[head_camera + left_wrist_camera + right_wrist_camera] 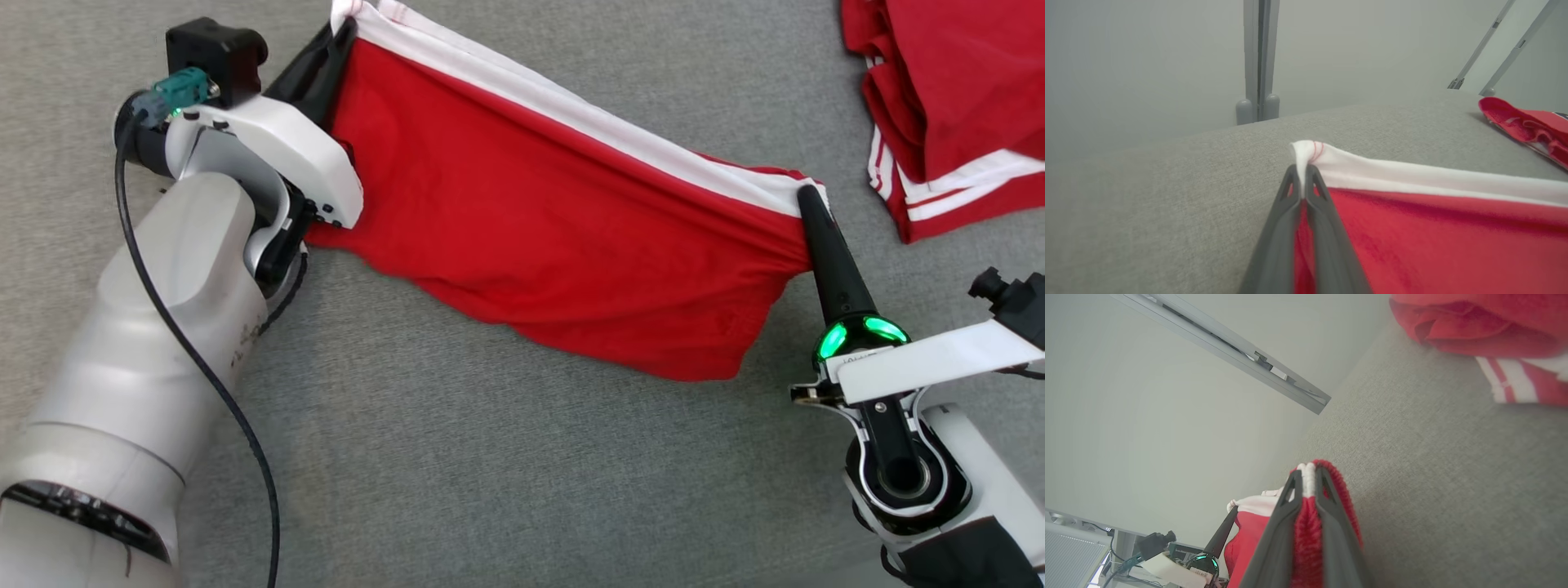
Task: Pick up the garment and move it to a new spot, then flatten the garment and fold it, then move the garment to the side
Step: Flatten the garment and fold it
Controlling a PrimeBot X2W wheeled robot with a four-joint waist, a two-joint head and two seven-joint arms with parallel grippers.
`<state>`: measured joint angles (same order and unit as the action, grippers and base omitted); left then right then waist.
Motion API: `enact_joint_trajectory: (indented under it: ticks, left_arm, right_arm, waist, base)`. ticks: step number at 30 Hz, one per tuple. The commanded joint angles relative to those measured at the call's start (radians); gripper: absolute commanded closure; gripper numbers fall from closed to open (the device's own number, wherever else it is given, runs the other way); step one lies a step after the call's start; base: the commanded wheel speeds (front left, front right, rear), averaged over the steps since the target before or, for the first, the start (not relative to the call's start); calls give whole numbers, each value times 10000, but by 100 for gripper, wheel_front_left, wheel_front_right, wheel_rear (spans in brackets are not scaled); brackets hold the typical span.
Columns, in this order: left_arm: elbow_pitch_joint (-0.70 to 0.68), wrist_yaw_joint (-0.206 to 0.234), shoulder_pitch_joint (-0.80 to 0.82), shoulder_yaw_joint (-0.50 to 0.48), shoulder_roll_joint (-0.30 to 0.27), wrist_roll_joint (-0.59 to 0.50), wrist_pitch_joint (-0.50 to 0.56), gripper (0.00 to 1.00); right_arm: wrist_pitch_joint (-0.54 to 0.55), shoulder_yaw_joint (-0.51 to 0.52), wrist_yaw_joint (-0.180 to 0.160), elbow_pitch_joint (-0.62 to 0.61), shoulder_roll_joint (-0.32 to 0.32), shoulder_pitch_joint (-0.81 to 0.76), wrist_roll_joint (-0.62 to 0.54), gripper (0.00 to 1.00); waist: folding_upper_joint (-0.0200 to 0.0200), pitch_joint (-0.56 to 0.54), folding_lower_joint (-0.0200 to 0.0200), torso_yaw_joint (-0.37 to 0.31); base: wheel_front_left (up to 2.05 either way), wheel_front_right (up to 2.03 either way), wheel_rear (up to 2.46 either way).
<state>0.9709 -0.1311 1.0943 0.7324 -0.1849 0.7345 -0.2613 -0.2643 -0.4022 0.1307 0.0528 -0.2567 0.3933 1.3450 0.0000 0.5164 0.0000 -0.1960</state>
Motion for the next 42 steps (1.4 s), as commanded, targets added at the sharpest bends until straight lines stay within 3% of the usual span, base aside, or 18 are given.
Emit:
enact_joint_trajectory:
  ticks: [1, 9, 10, 13, 16, 17, 18, 20, 31, 42]
  left_arm:
    - [161, 14, 299, 119, -148, 4, -33, 100]
    - [1089, 15, 816, 635, -206, 294, -40, 100]
    - [1245, 15, 880, 694, -200, 331, -40, 100]
    - [1410, 15, 944, 784, -174, 429, -41, 100]
    - [1492, 15, 1011, 895, -122, 538, -41, 51]
    - [1493, 14, 1044, 934, -105, 577, -41, 14]
    - [1489, 13, 1062, 971, -86, 604, -42, 0]
    - [1449, 13, 1090, 1041, -68, 673, -40, 0]
    - [932, 11, 934, 1263, -185, 795, -43, 0]
    - [-593, 11, -148, 987, -928, 1026, -42, 0]
  right_arm:
    - [4, 14, 4, 18, -48, 125, 27, 100]
    - [4, -248, 4, 129, 64, 228, 87, 100]
    - [4, -343, 4, 148, 51, 273, 87, 90]
    - [4, -453, 4, 185, 46, 321, 78, 83]
    - [4, -613, 4, 293, 61, 446, 119, 69]
    - [4, -656, 4, 329, 60, 500, 121, 60]
    - [5, -695, 4, 371, 56, 531, 120, 53]
    - [5, -754, 4, 452, 61, 541, 134, 0]
    - [5, -912, 4, 780, 34, 693, 111, 0]
    - [5, -738, 4, 1209, -154, 234, -46, 0]
  waist:
    - [0, 147, 0, -168]
    - [0, 258, 0, -409]
    - [0, 256, 0, -427]
    - [0, 255, 0, -453]
    - [0, 241, 0, -428]
    - [0, 232, 0, -413]
    - [0, 221, 0, -396]
    - [0, 194, 0, -363]
    - [0, -47, 0, -250]
    - [0, -1194, 0, -10]
  base:
    - [0, 0, 0]
    - [0, 0, 0]
    - [0, 0, 0]
    - [0, 0, 0]
    - [0, 0, 0]
    - [0, 0, 0]
    - [0, 0, 0]
    - [0, 0, 0]
    - [0, 0, 0]
    - [0, 0, 0]
